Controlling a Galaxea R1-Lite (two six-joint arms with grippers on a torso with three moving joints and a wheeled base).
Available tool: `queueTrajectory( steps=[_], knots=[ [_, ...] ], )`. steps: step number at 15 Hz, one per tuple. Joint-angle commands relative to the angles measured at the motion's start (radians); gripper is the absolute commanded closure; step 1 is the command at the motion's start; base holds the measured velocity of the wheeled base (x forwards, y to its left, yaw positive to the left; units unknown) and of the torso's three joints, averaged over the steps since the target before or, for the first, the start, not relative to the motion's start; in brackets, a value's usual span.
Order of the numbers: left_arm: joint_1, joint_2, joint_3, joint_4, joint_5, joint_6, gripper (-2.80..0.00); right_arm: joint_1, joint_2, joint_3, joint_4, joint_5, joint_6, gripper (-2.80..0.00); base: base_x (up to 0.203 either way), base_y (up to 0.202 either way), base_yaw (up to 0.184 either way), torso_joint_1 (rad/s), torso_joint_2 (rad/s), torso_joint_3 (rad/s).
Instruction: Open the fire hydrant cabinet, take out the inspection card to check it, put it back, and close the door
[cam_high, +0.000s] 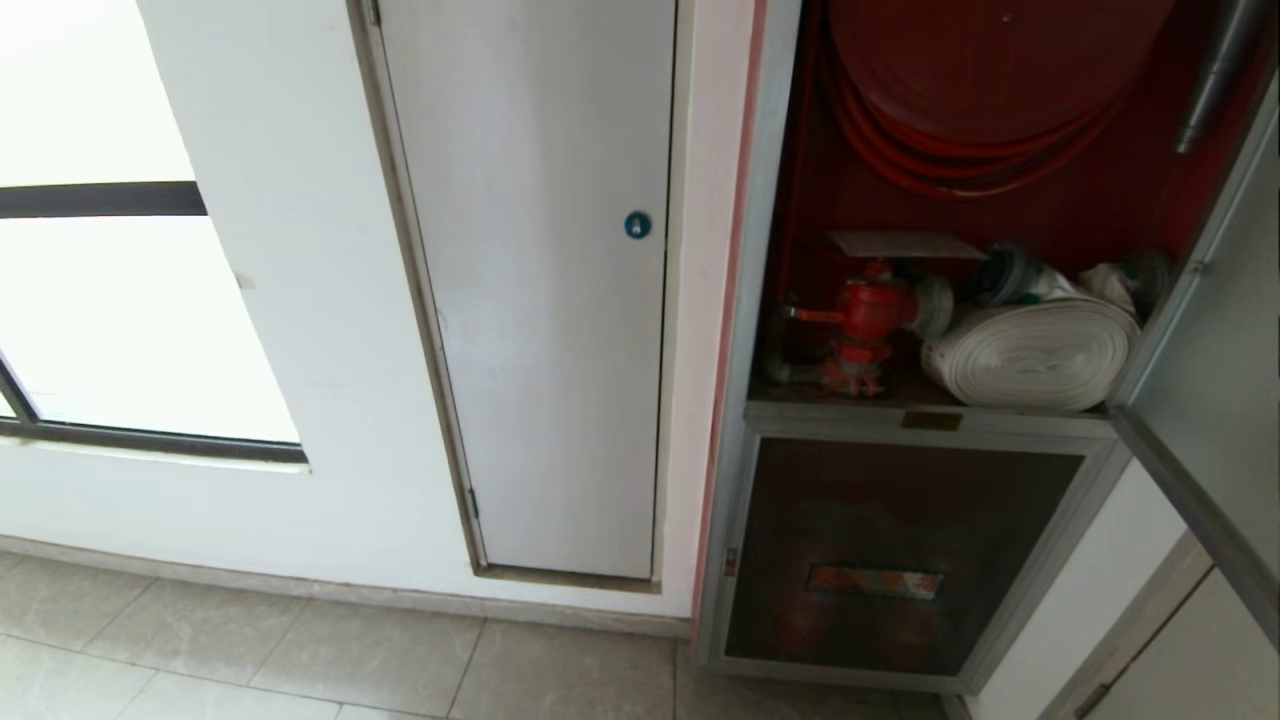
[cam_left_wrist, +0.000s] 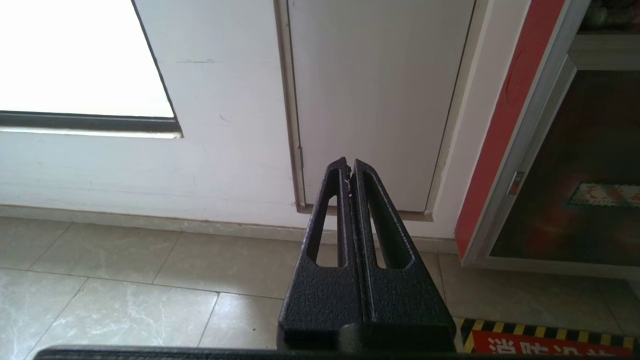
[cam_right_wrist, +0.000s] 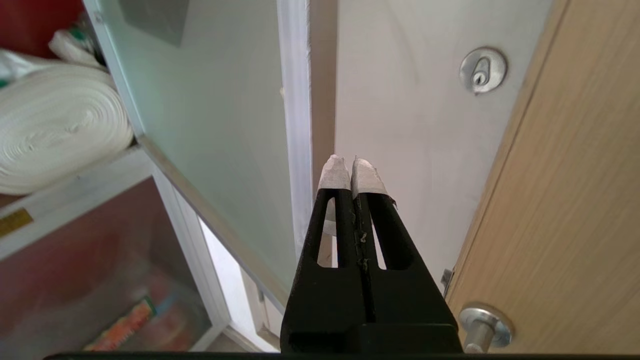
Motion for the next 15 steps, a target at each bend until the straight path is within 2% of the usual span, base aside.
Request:
queueTrajectory(
  steps=[1,5,7,15],
  knots=[
    [0.0,-0.001,0.006,0.0,0.0,0.0,0.0,-0.001,0.048,0.009,-0.025,-0.009,0.005,0.0,0.0,0.0,0.0,0.0,0.0,0.0],
    [-0.001,-0.001,0.006,0.0,0.0,0.0,0.0,-0.01,0.158,-0.011,-0.11,-0.051,0.011,0.0,0.0,0.0,0.0,0.0,0.0,0.0],
    [0.001,-0.001,0.006,0.0,0.0,0.0,0.0,-0.06,0.203,-0.016,-0.166,-0.057,0.012,0.0,0.0,0.0,0.0,0.0,0.0,0.0],
    [0.001,-0.001,0.006,0.0,0.0,0.0,0.0,-0.073,0.107,-0.046,-0.177,-0.059,0.007,0.0,0.0,0.0,0.0,0.0,0.0,0.0]
  ],
)
